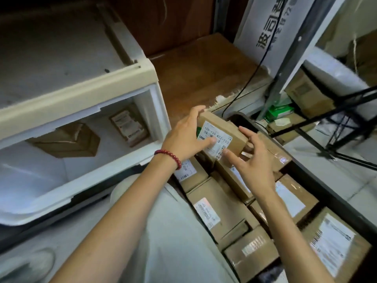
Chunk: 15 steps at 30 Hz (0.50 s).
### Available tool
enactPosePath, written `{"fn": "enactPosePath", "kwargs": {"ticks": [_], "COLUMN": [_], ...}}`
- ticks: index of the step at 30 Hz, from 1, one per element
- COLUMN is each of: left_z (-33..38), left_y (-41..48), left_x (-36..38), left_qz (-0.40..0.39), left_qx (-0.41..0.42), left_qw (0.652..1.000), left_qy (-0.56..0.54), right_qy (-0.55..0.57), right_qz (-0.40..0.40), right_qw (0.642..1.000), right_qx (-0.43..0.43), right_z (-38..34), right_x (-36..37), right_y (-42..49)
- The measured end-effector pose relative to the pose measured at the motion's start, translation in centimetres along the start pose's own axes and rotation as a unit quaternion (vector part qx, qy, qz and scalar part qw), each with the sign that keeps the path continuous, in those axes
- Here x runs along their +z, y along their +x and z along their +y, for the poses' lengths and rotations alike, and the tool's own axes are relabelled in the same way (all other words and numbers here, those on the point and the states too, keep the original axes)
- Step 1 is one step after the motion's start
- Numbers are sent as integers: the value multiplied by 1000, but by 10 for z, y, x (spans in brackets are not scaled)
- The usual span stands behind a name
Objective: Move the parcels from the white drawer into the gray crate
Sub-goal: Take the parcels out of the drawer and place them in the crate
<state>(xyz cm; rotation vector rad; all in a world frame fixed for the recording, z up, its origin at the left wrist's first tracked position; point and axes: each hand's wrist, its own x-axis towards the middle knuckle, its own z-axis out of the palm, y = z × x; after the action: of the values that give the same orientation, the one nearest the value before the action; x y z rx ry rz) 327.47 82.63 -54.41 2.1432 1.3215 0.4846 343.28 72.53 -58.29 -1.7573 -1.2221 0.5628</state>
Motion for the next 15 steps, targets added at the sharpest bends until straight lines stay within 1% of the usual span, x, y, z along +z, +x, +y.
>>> {"fn": "enactPosePath", "kwargs": {"ticks": [4,6,9,12,15], "left_z": [-25,-33,-42,-49,-52], "left_y": [8,13,20,28,34], "left_x": [22,28,36,45,52], "left_qz": [-62,-91,-119,-122,-104], "left_qx": [-18,-14,-15,-20,-12], "left_qw": [998,995,990,988,989], "left_qy": [18,44,74,90,105], "right_qy": [-36,-55,-70,-65,-70], "right_qz": [-32,-42,-53,-49,-23], "right_qw": [998,997,994,993,994], "right_qx": [28,43,70,80,78], "right_z": [27,36,44,50,54], "right_x": [19,24,32,44,52], "right_y": [-6,-7,-5,-2,-2]}}
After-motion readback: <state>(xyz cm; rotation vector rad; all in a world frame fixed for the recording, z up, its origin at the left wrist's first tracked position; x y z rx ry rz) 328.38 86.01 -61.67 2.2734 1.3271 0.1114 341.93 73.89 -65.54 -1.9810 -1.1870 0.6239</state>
